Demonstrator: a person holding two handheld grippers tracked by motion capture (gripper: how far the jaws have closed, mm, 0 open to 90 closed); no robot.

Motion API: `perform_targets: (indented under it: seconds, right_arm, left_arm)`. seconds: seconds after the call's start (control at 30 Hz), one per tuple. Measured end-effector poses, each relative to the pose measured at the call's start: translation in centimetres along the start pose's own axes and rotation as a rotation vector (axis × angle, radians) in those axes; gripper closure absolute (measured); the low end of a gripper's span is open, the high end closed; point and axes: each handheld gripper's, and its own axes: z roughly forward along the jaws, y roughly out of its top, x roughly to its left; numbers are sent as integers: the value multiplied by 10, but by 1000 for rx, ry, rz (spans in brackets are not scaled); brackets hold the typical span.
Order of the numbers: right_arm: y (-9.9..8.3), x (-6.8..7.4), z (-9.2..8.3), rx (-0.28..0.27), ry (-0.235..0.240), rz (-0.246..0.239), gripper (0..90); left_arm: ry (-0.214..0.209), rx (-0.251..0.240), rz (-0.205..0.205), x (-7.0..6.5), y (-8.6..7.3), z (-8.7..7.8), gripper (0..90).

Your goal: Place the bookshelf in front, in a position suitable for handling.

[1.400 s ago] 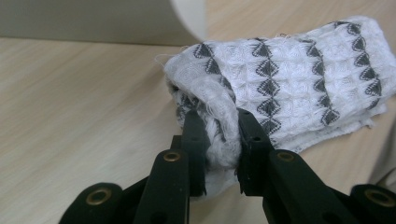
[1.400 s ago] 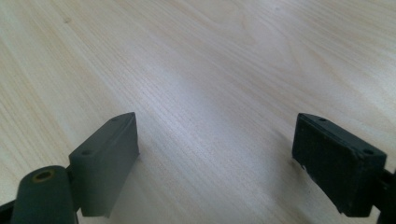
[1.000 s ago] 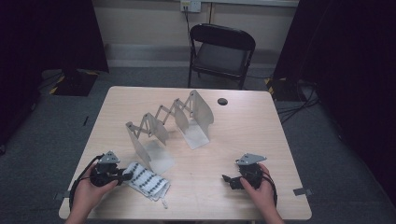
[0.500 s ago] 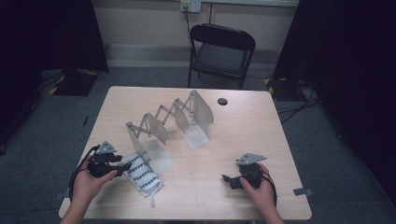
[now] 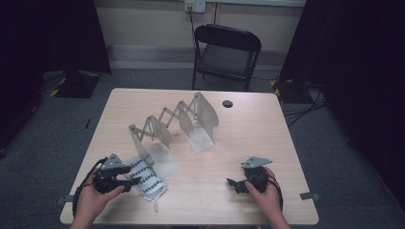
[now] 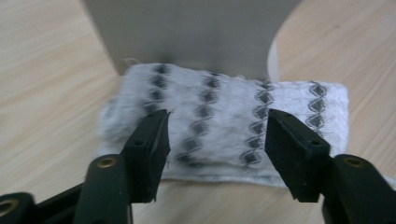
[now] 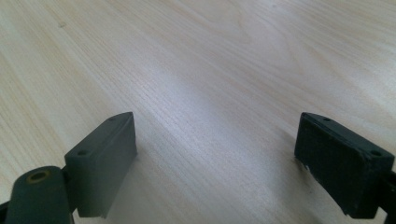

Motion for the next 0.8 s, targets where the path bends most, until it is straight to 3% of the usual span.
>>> perform_targets:
  seconds: [0.1,0.17,0.23,0.6,0.8]
  right_arm:
    - [0,0,0,0,0,0,122]
    - [0,0,0,0,0,0,122]
    - [0,0,0,0,0,0,121]
    - [0,0,0,0,0,0,121]
    - [0,0,0,0,0,0,121]
  left_arm:
    - [8,2,10,-6,1,14,369]
    - [37,30,46,-8,1,21,376]
    - [38,36,44,-11,-1,26,373]
    - [30,39,48,-9,-5,32,389]
    - [16,48,41,-9,-3,32,445]
